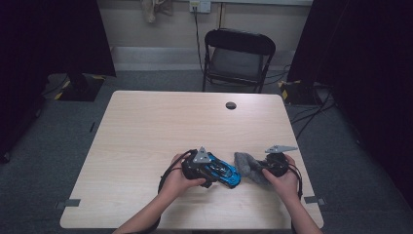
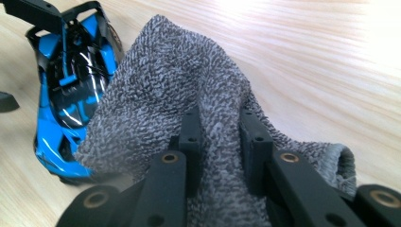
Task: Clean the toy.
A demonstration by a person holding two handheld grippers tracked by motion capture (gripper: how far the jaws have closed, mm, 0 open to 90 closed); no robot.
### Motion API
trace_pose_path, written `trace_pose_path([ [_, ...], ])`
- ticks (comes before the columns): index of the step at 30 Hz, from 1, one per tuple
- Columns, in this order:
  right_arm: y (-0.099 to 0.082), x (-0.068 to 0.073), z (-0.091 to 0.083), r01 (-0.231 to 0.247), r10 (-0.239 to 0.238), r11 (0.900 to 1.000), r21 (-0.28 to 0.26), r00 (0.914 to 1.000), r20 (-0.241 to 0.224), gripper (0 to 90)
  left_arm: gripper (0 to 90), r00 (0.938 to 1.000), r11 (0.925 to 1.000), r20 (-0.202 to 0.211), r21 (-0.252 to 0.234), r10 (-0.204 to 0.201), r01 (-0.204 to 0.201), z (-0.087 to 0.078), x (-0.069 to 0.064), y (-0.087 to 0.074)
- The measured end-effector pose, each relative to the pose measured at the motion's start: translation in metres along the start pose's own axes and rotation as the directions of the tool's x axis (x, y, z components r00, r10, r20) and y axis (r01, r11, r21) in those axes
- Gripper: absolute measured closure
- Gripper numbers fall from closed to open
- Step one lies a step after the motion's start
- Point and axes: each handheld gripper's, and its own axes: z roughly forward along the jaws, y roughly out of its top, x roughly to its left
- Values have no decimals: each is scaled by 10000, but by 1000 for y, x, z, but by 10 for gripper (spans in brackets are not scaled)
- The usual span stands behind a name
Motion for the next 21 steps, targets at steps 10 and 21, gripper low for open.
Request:
trace_pose_path([
  [10, 11, 9, 21, 244, -243, 9994, 248, 9997, -34, 750, 198, 9994, 9995, -85, -20, 323, -324, -1, 0, -4],
  [21, 24, 8, 26, 0, -3, 10000, 66, 9988, 487, 755, 199, 9995, 9994, -49, -93, 326, -326, -2, 0, -5],
])
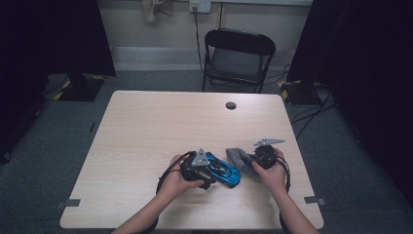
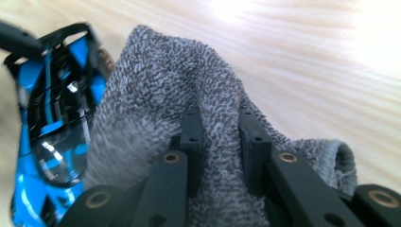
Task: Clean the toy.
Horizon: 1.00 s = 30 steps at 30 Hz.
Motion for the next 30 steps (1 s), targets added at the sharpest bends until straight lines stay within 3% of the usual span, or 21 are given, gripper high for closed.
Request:
trace_pose_path([
  [5, 2, -11, -10, -407, 417, 9990, -200, 9975, 563, 725, 205, 10000, 10000, 49, -27, -78, 78, 0, 1, 0],
  [7, 0, -11, -9, -244, 242, 9997, 91, 9995, 181, 675, 205, 10000, 10000, 47, -20, -86, 86, 0, 1, 0],
  [9, -3, -9, -8, -32, 26, 9991, 418, 9999, 139, 571, 205, 9999, 10000, 51, 8, -95, 95, 0, 1, 1],
  [13, -5, -13, -16, -16, 15, 10000, -88, 9999, -121, 400, 208, 9999, 9999, 86, -61, -134, 134, 0, 1, 0],
  [17, -6, -19, -26, 320, -324, 9992, -224, 9993, -206, 375, 211, 9998, 9998, 121, -73, -175, 176, -1, 1, 0],
  [20, -13, -21, -31, 621, -615, 9980, 125, 9973, -410, 346, 211, 9997, 9998, 147, -59, -209, 210, -1, 2, 0],
  [24, -25, -20, -25, 783, -776, 9963, 360, 9967, -219, 388, 211, 9997, 9998, 124, -57, -194, 194, 0, 1, 0],
  [28, -31, -14, -20, 931, -933, 9955, 178, 9956, 85, 644, 211, 9998, 9998, 117, -64, -168, 169, 0, 1, 0],
  [30, -30, -11, -20, 803, -805, 9965, 216, 9967, 85, 703, 210, 9998, 9999, 118, -39, -163, 164, 0, 1, 1],
])
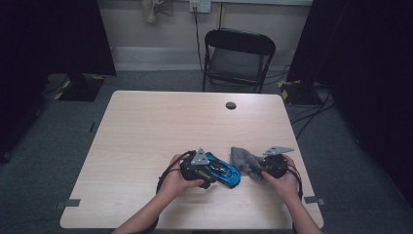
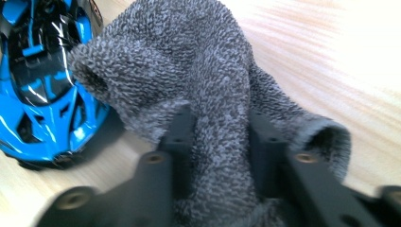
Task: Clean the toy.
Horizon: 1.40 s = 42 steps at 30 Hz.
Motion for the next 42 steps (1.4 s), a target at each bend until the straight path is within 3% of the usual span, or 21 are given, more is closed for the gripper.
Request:
trace_pose_path([
  [5, 8, 12, 6, 120, -118, 9999, 40, 9992, -373, 747, 207, 10000, 10000, -33, -13, -10, 10, 1, -1, 0],
  [18, 35, 27, 32, 42, -33, 9999, 147, 9980, -637, 764, 186, 9999, 9999, 34, 12, 105, -105, 1, -1, 0],
  [31, 52, 37, 49, -187, 197, 9997, 143, 9974, -689, 765, 170, 9999, 9999, 58, 25, 162, -163, 1, -1, 0],
  [42, 68, 45, 63, -9, 20, 9999, 140, 9973, -739, 764, 170, 9997, 9998, 44, 17, 222, -222, 1, -1, -1],
])
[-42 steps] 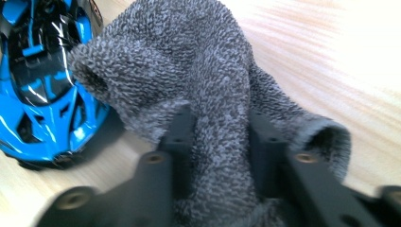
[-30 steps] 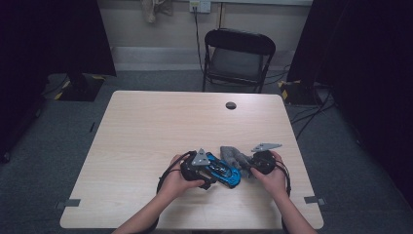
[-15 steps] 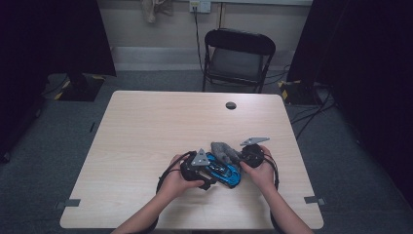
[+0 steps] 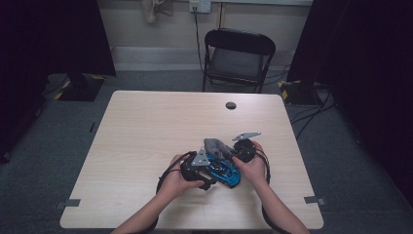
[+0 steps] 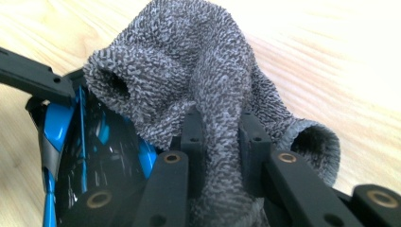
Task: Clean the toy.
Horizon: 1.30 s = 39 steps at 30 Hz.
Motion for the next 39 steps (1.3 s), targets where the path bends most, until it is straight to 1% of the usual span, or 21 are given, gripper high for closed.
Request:
trace_pose_path([
  [5, 2, -1, 2, -216, 215, 9997, -90, 9997, -70, 763, 170, 10000, 10000, -5, -43, 20, -20, 0, 0, -1],
  [6, 4, -2, 2, -221, 221, 9996, -148, 9997, 46, 764, 169, 10000, 10000, 13, -52, 53, -53, 0, 0, -1],
  [7, 4, -2, 2, -221, 221, 9996, -148, 9997, 46, 764, 169, 10000, 10000, 13, -52, 53, -53, 0, 0, -1],
  [8, 4, -2, 0, -56, 58, 9999, -123, 9998, 200, 764, 170, 10000, 10000, 21, -52, 76, -76, 0, -1, -1],
  [11, 4, -3, -3, -21, 25, 9999, -165, 9998, 221, 764, 170, 10000, 10000, 13, -49, 81, -81, 0, -1, 0],
  [12, 2, -7, -11, -96, 103, 9996, -264, 9995, 298, 764, 170, 10000, 10000, 5, -28, 94, -94, 0, -1, 0],
  [13, 2, -7, -11, -96, 103, 9996, -264, 9995, 298, 764, 170, 9999, 9999, -8, 18, 129, -129, 0, -1, 0],
  [16, -2, -14, -26, -71, 87, 9994, -325, 9988, 489, 764, 170, 9999, 9999, -9, 8, 143, -143, 0, -1, 0],
  [17, -2, -14, -26, -71, 87, 9994, -325, 9988, 489, 764, 170, 9999, 9999, 3, -21, 132, -132, 0, -1, 0],
  [18, -5, -17, -35, -106, 128, 9990, -433, 9987, 499, 764, 169, 9999, 9999, 21, -31, 138, -138, 0, -1, -1],
  [19, -5, -17, -35, -106, 128, 9990, -433, 9987, 499, 764, 170, 9999, 9999, 21, -31, 138, -138, 0, -1, -1],
  [20, -8, -19, -44, -101, 129, 9987, -491, 9983, 570, 764, 170, 9999, 9999, 19, -34, 137, -137, 0, -1, -1],
  [21, -8, -19, -44, -101, 129, 9987, -491, 9983, 570, 764, 169, 9999, 9999, 19, -34, 137, -137, 0, -1, -1],
  [22, -12, -20, -52, -65, 97, 9988, -486, 9978, 649, 764, 170, 9999, 9999, 18, -34, 140, -139, 0, -1, -1],
  [26, -20, -23, -60, -157, 188, 9988, -466, 9975, 687, 765, 170, 9999, 9998, -5, -46, 171, -171, 0, -1, -1],
  [28, -28, -24, -64, -121, 144, 9994, -313, 9971, 752, 765, 170, 9998, 9998, -11, -44, 181, -181, 0, -1, -1],
  [32, -38, -20, -61, -103, 110, 9999, -97, 9974, 712, 765, 170, 9999, 9999, -3, -49, 161, -161, 0, -1, -1],
  [34, -40, -18, -57, -40, 45, 10000, -86, 9982, 603, 765, 170, 9999, 9999, -7, -37, 167, -167, 0, -1, -1],
  [35, -43, -13, -52, -5, 4, 10000, 9, 9990, 446, 765, 169, 9998, 9998, -33, -12, 176, -176, 0, -1, -1],
  [37, -44, -9, -48, 96, -98, 9999, 44, 9986, 518, 766, 160, 9998, 9998, -48, -4, 179, -179, 0, -1, -1],
  [39, -44, -9, -46, -8, 8, 10000, -3, 9990, 443, 766, 153, 9999, 9999, -101, -15, 136, -137, 0, -1, -2],
])
